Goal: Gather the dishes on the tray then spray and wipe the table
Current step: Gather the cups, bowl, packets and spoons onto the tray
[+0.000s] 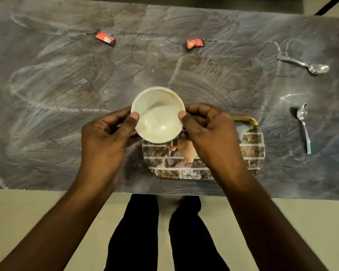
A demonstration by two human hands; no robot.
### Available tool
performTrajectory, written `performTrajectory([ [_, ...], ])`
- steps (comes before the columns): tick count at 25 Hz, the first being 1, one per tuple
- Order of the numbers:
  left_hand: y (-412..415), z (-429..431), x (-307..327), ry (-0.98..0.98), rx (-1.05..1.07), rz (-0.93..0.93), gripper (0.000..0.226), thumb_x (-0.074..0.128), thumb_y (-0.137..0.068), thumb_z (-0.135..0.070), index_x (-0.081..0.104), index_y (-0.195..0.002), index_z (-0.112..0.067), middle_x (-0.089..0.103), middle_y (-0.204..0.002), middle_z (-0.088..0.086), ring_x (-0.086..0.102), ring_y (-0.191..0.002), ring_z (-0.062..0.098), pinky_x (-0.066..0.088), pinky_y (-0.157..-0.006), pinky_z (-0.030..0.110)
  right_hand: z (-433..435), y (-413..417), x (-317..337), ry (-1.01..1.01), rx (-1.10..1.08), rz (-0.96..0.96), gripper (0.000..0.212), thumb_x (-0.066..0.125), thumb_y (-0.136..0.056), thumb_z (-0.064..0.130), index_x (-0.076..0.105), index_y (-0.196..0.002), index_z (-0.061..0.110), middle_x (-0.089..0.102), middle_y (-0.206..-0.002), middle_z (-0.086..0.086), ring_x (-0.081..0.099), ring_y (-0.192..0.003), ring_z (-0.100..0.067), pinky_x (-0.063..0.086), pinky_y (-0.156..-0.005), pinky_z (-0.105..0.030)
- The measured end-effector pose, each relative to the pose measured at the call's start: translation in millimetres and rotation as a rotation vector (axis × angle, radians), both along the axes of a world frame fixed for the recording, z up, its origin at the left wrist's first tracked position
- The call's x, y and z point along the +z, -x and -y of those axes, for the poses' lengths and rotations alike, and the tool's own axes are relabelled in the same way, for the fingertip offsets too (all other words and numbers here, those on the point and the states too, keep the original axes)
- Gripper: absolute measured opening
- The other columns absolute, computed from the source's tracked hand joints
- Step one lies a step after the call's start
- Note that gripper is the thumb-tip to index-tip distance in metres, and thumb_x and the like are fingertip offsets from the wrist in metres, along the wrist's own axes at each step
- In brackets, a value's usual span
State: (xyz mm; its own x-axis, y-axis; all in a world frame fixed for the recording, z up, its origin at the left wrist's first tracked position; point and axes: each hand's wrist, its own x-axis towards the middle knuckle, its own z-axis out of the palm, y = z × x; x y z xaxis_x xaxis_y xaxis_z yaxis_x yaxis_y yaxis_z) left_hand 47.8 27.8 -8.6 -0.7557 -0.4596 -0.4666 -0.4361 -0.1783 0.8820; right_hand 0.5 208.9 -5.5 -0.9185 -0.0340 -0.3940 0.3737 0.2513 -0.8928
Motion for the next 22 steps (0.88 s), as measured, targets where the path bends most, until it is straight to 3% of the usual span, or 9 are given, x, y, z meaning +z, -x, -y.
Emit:
performTrajectory([
  [3,-41,-32,-10,-0.04,-0.003,0.068,0.018,0.072,-0.099,-0.014,0.081,-0.113,-0.022,0.086,-0.105,-0.005,0.082,-0.099,0.018,0.066,-0.079,0.026,-32,-41,-6,-0.02,-0.002,0.068,0.017,0.075,-0.098,0.016,0.076,-0.096,0.033,0.083,-0.09,0.006,0.08,-0.084,-0.009,0.067,-0.08,-0.037],
  [7,-75,-62,-41,-0.072,-0.01,0.169,0.018,0.073,-0.099,-0.014,0.081,-0.106,-0.028,0.086,-0.102,-0.006,0.082,-0.099,0.017,0.067,-0.079,0.026,-64,-78,-40,-0.074,-0.02,0.162,0.01,0.075,-0.098,0.015,0.08,-0.101,0.022,0.083,-0.089,0.004,0.08,-0.082,-0.014,0.068,-0.08,-0.043],
  [11,-69,-79,-66,-0.099,-0.072,0.212,0.025,0.071,-0.101,-0.01,0.08,-0.104,-0.032,0.085,-0.099,-0.014,0.081,-0.1,0.015,0.067,-0.079,0.025,-77,-84,-73,-0.131,-0.093,0.205,0.013,0.075,-0.097,0.013,0.079,-0.093,0.026,0.083,-0.087,0.004,0.081,-0.084,-0.019,0.068,-0.079,-0.044],
  [15,-60,-74,-87,0.012,-0.121,0.256,0.022,0.073,-0.1,-0.014,0.081,-0.106,-0.034,0.084,-0.106,-0.012,0.08,-0.103,0.012,0.065,-0.098,0.044,-77,-80,-97,-0.126,-0.098,0.219,0.014,0.075,-0.096,0.015,0.078,-0.092,0.028,0.083,-0.087,0.003,0.081,-0.081,-0.019,0.067,-0.081,-0.049],
  [19,-60,-70,-92,0.031,-0.133,0.259,0.025,0.073,-0.1,-0.011,0.081,-0.102,-0.035,0.083,-0.097,-0.022,0.079,-0.098,0.002,0.063,-0.1,0.043,-74,-82,-107,-0.111,-0.107,0.254,0.007,0.075,-0.096,0.015,0.078,-0.099,0.02,0.083,-0.087,0.002,0.081,-0.081,-0.018,0.067,-0.081,-0.049],
  [22,-62,-69,-95,0.063,-0.14,0.257,0.021,0.074,-0.099,-0.014,0.082,-0.107,-0.033,0.084,-0.103,-0.017,0.078,-0.102,0.004,0.062,-0.102,0.045,-74,-86,-111,-0.092,-0.132,0.262,0.006,0.076,-0.096,0.016,0.077,-0.1,0.019,0.082,-0.089,0.001,0.08,-0.083,-0.019,0.067,-0.081,-0.049],
])
